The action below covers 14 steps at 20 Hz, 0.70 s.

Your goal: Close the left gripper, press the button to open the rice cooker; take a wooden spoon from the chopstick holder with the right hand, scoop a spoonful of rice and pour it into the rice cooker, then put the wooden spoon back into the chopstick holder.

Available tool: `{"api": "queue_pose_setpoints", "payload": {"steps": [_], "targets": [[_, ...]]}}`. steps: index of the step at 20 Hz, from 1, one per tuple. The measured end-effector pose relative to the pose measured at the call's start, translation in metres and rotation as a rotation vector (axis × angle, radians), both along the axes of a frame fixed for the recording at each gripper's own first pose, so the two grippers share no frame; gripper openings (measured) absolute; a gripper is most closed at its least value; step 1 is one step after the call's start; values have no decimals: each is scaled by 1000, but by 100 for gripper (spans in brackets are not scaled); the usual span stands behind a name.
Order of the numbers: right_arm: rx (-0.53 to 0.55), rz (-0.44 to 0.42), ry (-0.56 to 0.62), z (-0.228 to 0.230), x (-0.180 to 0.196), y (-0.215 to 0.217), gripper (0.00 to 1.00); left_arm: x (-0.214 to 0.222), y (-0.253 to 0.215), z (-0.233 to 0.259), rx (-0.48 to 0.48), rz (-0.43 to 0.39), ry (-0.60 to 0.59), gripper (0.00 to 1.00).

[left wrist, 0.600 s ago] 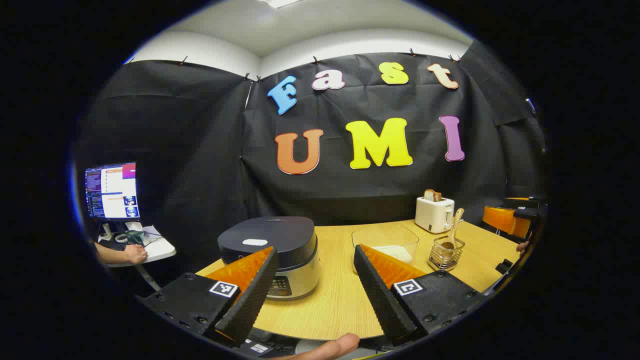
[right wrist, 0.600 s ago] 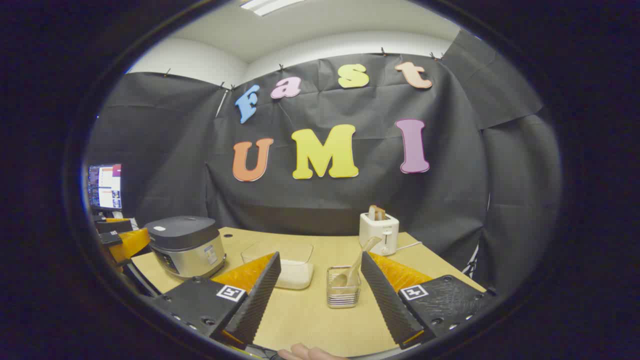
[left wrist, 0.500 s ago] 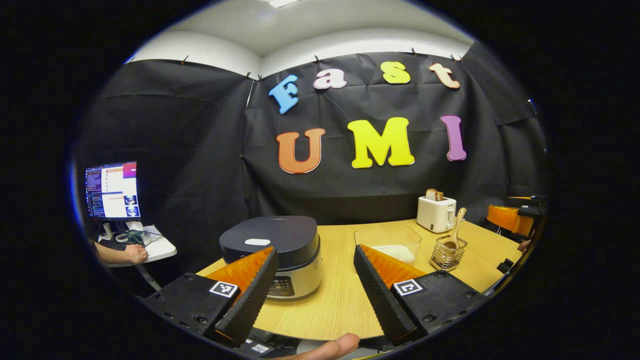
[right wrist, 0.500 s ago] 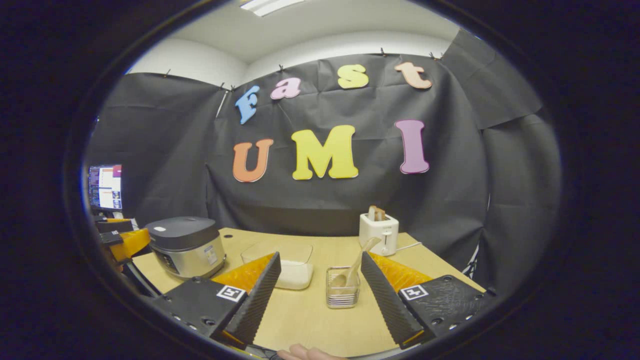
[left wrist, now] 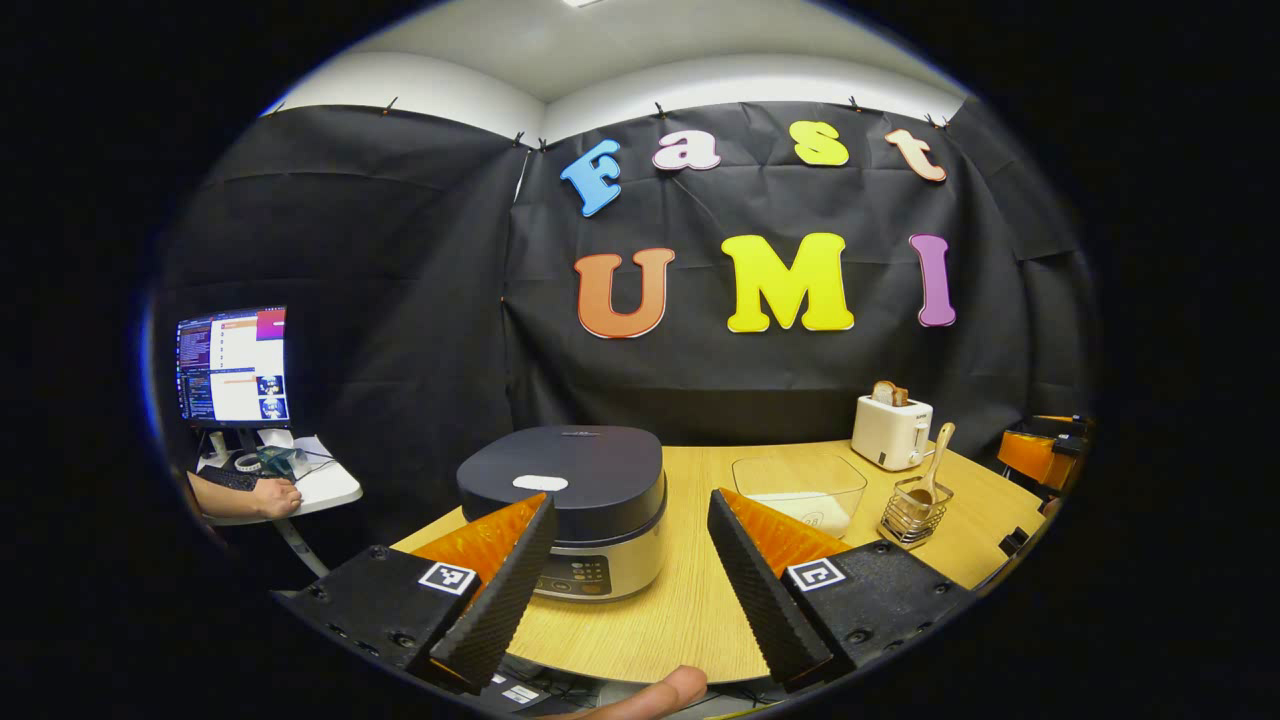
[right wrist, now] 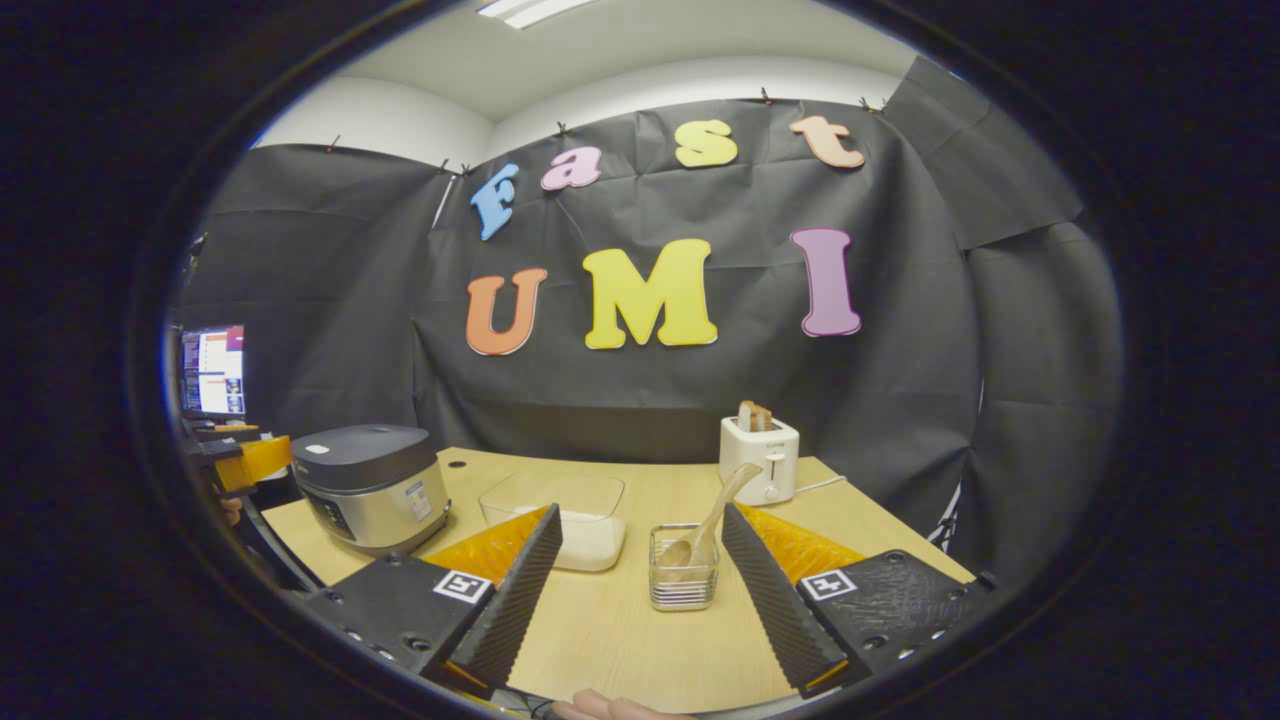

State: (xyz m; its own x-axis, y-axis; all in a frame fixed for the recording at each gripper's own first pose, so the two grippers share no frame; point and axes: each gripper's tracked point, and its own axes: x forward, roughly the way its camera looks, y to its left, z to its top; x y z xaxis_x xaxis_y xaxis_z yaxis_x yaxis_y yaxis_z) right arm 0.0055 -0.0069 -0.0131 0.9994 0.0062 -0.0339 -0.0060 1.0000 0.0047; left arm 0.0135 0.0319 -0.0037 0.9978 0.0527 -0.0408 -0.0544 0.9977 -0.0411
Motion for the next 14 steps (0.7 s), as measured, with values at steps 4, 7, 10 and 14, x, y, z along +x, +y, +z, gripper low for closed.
{"api": "queue_pose_setpoints", "payload": {"steps": [4,7,10,14], "targets": [[-5,9,6,-3,0,5,95,15,25,0,-28,28,38,97],[-7,30,8,-3,-1,12,95,31,52,0,-35,57,92,97],[-8,42,11,-5,-1,16,95,49,73,-4,-18,65,181,94],[-19,42,12,-10,1,16,95,67,88,-12,-39,30,287,65]]}}
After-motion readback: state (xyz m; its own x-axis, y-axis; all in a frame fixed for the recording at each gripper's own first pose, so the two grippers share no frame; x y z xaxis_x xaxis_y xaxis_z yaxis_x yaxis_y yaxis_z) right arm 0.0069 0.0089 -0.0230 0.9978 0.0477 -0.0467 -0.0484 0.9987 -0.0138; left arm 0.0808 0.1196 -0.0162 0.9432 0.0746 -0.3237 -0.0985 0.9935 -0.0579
